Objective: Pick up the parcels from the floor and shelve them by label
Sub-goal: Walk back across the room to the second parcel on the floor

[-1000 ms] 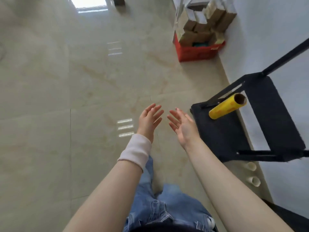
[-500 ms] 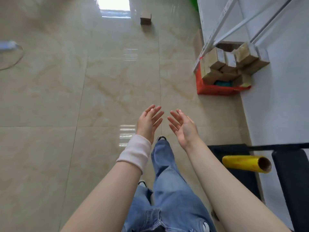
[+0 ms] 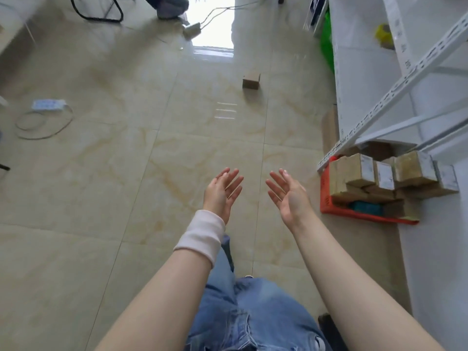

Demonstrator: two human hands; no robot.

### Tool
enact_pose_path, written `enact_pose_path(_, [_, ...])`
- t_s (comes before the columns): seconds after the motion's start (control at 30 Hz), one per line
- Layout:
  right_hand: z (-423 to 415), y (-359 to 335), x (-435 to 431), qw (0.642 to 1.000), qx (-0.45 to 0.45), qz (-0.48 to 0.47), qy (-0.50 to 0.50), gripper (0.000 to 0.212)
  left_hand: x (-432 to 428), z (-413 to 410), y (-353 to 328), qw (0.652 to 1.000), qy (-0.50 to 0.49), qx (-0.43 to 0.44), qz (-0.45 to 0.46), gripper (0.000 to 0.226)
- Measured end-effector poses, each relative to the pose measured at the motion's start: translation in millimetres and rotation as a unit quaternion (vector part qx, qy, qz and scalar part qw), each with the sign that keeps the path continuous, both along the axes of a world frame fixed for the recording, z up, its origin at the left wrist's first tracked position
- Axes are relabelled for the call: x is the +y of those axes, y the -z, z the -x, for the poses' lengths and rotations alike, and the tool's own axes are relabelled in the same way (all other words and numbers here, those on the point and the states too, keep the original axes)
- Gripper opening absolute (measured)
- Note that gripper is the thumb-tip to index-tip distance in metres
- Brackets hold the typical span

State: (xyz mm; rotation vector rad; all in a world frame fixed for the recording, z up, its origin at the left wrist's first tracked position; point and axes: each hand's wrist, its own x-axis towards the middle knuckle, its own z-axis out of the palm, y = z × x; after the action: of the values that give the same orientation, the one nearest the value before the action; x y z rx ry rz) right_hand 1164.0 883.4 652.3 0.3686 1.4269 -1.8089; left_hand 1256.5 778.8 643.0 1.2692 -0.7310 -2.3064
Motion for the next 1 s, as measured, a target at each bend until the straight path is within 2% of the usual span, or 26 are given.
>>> enact_pose_path(0.23, [102,11,-146,1.000,-0.014,-0.004,0.004,0.023,-150,92,1,1.000,-0.028,0.005,0.002,0.025])
enact_pose_path(0.47, [213,-19,-310,1.000,0.001,0.005,0.024,0.021,-322,197,-23,1.000,-0.004,0.001,0.019,0.020])
enact_pose_path(0.7, [311,-14,-436,0.999,0.038,-0.012,-0.009,0.024,-444,311,-23,0.999,0.029,0.026,0.029,0.030])
enact_pose_path(1.0, [461,-9,-608,0.999,0.021,0.018,-0.026,0.021,-603,455,-28,0.999,0.011,0.007,0.038,0.021])
